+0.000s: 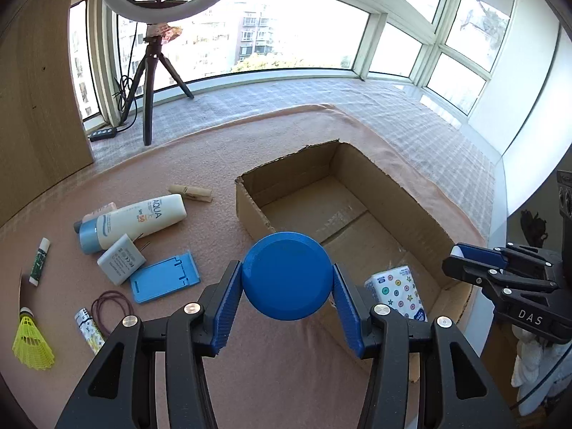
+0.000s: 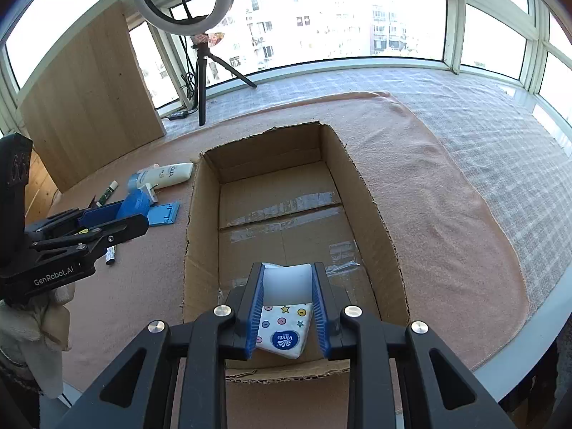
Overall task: Organize objects
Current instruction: 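Carry both items into the box and open both tools, then move both tools back toward the yellow shuttlecock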
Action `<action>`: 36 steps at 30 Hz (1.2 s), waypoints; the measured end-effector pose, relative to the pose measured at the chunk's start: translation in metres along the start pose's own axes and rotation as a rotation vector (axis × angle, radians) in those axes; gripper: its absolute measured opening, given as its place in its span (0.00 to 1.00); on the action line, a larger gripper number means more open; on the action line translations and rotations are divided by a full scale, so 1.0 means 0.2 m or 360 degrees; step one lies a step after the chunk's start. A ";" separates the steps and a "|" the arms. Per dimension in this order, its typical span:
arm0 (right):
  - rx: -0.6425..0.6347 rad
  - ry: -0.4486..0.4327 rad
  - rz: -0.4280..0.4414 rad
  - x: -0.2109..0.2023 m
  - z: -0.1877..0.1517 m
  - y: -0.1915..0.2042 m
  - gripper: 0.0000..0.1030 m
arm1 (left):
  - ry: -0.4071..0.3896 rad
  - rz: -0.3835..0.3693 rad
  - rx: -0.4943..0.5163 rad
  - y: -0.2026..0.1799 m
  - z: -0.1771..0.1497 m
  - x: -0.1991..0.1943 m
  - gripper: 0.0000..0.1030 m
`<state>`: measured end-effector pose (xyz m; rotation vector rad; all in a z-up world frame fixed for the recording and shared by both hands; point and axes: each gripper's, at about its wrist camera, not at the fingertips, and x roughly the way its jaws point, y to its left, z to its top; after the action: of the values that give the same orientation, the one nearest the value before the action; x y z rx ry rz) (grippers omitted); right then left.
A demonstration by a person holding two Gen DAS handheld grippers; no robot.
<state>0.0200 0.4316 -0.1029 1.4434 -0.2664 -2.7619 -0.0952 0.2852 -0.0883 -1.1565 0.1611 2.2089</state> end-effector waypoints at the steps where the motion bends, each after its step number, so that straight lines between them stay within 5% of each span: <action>1: 0.0011 0.0001 -0.0008 0.00 0.00 -0.02 0.22 | 0.0006 -0.0007 0.0012 -0.03 0.02 0.03 0.52; 17: 0.0010 0.0030 -0.0012 0.04 -0.01 -0.12 0.26 | 0.0077 -0.0013 0.0099 -0.23 0.12 0.25 0.56; 18: 0.0006 0.0021 -0.0002 0.03 -0.01 -0.12 0.28 | 0.0086 -0.0023 0.0096 -0.22 0.12 0.24 0.60; 20: -0.0004 0.0027 0.0047 0.02 -0.02 -0.10 0.54 | 0.0056 -0.0012 0.0093 -0.22 0.12 0.22 0.65; 21: -0.0006 0.0013 0.0055 0.01 -0.02 -0.10 0.58 | 0.0048 -0.0003 0.0094 -0.21 0.12 0.20 0.65; 36: -0.0024 0.0007 0.0097 0.00 0.00 0.03 0.58 | -0.0005 0.0093 -0.0095 0.08 -0.03 -0.03 0.65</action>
<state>0.0201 0.4246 -0.1026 1.4132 -0.2842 -2.7068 -0.0977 0.2683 -0.0906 -1.1941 0.1300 2.2808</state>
